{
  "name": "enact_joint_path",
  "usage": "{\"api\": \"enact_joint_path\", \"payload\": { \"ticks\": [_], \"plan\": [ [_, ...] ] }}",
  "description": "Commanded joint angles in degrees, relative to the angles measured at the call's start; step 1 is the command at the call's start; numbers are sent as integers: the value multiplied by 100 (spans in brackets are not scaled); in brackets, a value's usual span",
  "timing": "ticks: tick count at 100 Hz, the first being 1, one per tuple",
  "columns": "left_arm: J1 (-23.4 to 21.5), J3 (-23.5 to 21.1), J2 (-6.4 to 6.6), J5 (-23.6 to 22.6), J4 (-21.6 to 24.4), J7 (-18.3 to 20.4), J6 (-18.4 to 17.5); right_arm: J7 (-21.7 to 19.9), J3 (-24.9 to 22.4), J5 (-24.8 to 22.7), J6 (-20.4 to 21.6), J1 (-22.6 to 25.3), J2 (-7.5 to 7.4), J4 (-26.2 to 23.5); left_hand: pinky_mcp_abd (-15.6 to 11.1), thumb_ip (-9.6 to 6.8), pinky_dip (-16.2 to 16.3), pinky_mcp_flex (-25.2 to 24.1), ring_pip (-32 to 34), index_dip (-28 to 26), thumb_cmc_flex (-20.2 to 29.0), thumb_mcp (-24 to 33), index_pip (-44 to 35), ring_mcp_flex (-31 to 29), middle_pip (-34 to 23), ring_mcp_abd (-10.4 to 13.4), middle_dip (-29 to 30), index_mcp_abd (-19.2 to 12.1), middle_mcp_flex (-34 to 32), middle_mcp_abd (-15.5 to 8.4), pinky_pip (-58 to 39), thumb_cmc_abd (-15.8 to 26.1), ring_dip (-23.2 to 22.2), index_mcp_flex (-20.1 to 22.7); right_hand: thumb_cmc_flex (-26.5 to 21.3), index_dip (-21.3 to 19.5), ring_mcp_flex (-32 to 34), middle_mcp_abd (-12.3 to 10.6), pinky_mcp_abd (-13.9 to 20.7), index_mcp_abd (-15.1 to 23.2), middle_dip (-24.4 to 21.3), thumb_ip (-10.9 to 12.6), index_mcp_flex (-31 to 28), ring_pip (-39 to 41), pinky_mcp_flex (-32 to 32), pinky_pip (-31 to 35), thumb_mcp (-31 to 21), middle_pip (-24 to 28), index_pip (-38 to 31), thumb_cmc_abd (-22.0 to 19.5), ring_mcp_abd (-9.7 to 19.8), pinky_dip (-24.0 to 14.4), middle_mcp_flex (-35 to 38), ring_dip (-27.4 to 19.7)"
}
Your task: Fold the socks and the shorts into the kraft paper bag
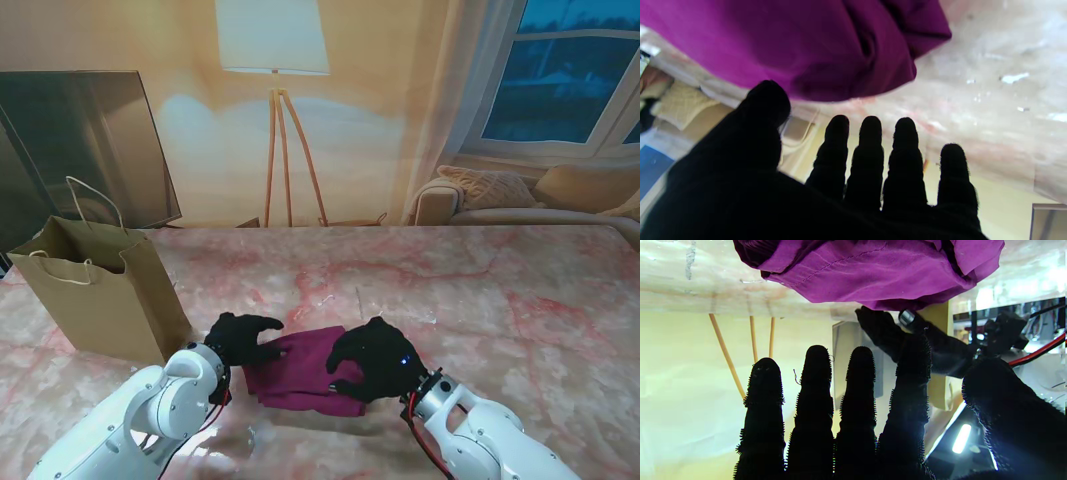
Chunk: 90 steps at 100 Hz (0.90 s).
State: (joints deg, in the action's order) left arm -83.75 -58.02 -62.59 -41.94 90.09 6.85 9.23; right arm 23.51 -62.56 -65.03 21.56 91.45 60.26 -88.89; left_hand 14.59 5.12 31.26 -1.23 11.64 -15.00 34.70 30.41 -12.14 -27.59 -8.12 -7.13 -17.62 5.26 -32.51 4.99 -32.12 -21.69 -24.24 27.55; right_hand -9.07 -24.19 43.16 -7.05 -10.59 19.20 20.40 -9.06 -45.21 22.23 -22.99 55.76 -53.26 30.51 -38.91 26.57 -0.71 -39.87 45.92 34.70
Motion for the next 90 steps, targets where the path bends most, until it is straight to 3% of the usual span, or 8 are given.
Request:
{"api": "enact_joint_path", "payload": {
  "ticks": [1, 19, 42, 65, 73, 80, 84, 90],
  "plan": [
    [81, 118, 12, 56, -153, -363, -108, -17, 31, 7, -28, 4, 30, 33, 5, -154, -60, -113, -140, 46, -152, -159, 112, 305, 129, 88, 82, 52, 245, 110, 106, -95, 84, -10, 5, -8, 172, 12, 68, 19, -53, 74, -17, -125, 21, -32, -18, -86, -117, -82, 122, 110, 85, -114],
    [238, 380, 93, 48, -293, 21, -234, -9, 66, 110, -89, -15, 51, 125, -41, -172, -59, -273, -350, 39, -295, -1050, 417, 800, 245, 116, 204, 63, 740, 99, 514, -118, 221, -240, 16, -16, 165, 13, 45, 1, -41, 53, -74, -130, 39, -30, 2, -64, -152, -117, 120, 116, 114, -113],
    [424, 790, 118, -202, -514, -2, -169, -56, 43, 134, -131, 20, 56, 79, -9, -149, -37, -242, -339, 371, -143, -1374, 1048, 750, 276, 11, 260, 660, 896, 175, 598, -518, 238, -1119, -54, -9, 181, 4, 36, 42, -4, -20, -132, -110, 23, -2, -18, -15, -227, -14, 127, 111, 159, -101],
    [532, 1047, 115, -528, -724, -207, 23, -100, 22, 163, -167, 54, 59, 63, 128, 143, -92, -147, 1005, 492, -337, 620, 898, -50, -2122, -124, -2300, 875, -462, -587, 354, -1407, -1394, -818, -117, 40, 201, -12, 40, 81, -8, -112, -148, -119, -5, 10, -78, -23, -295, 90, 149, 117, 199, -114],
    [540, 1081, 113, -604, -739, -267, 34, -127, 18, 180, -177, 58, 62, 55, 230, 170, -188, -61, 1529, -153, -162, 1015, -47, -342, -3103, -80, -3421, 128, -1154, -958, 75, -1639, -2171, 220, -122, 56, 191, -19, 39, 85, -19, -131, -166, -136, -8, 8, -85, -39, -320, 95, 159, 121, 204, -126],
    [525, 1081, 111, -647, -739, -320, 39, -130, 22, 198, -189, 56, 66, 54, 231, 133, -241, -71, 1769, -1586, 42, 1231, -1992, -407, -3378, -57, -3985, -992, -1410, -1049, -91, -1644, -2497, 1185, -133, 76, 186, -15, 40, 98, -27, -151, -169, -149, -14, 10, -92, -47, -340, 111, 159, 125, 207, -136],
    [512, 1075, 84, -655, -792, -498, 11, -120, 29, 199, -200, 47, 68, 61, 207, 437, -182, -24, 1862, -2365, 519, 801, -3066, -444, -3325, -40, -4333, -1569, -1523, -1045, -264, -1808, -2591, 1311, -135, 85, 190, -19, 44, 101, -29, -158, -166, -149, -11, 9, -96, -49, -348, 111, 165, 126, 207, -138],
    [475, 1046, 66, -675, -803, -634, -18, -105, 37, 203, -220, 32, 71, 76, 107, 345, 25, 93, 1874, -2814, 957, 394, -4162, -502, -2507, 6, -4560, -2094, -1521, -974, -633, -1689, -2548, 1278, -140, 94, 194, -21, 43, 98, -30, -166, -169, -148, -14, 12, -97, -47, -364, 106, 156, 128, 208, -140]
  ]
}}
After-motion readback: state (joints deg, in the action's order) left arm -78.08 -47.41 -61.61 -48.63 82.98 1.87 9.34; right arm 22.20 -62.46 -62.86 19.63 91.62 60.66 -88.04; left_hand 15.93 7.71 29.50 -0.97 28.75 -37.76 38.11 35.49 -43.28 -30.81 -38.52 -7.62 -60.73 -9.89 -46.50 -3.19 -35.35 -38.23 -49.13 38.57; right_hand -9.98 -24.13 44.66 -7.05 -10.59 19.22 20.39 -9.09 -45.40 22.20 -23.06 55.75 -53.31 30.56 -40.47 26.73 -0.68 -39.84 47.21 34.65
